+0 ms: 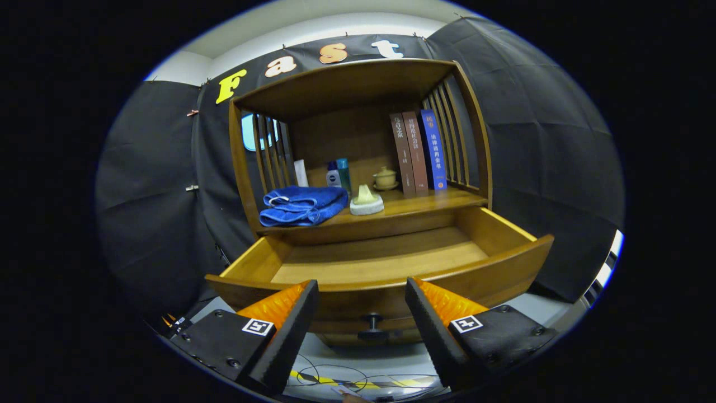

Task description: Pull open the drawer, take out the items inside it, and place them on the countertop above the cabinet.

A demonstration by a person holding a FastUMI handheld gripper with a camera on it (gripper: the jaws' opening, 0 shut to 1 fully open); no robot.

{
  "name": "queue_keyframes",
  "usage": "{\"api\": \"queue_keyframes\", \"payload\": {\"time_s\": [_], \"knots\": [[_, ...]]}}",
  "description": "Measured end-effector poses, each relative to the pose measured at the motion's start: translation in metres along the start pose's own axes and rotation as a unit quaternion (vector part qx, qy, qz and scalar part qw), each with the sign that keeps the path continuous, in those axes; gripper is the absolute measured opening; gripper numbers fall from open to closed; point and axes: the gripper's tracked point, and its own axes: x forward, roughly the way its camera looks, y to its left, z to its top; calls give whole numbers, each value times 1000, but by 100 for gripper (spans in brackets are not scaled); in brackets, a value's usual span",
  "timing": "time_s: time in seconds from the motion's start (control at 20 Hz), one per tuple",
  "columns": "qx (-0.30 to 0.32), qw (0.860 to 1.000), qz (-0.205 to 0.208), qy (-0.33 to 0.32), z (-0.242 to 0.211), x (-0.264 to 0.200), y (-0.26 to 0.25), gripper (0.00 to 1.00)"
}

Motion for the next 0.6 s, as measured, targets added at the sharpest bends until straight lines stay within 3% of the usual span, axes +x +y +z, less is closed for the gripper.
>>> {"api": "queue_keyframes", "payload": {"time_s": [0.25,0.6], "knots": [[-18,1000,-14,16,-26,21,-3,99],[-24,999,-30,16,-25,31,-7,97]]}}
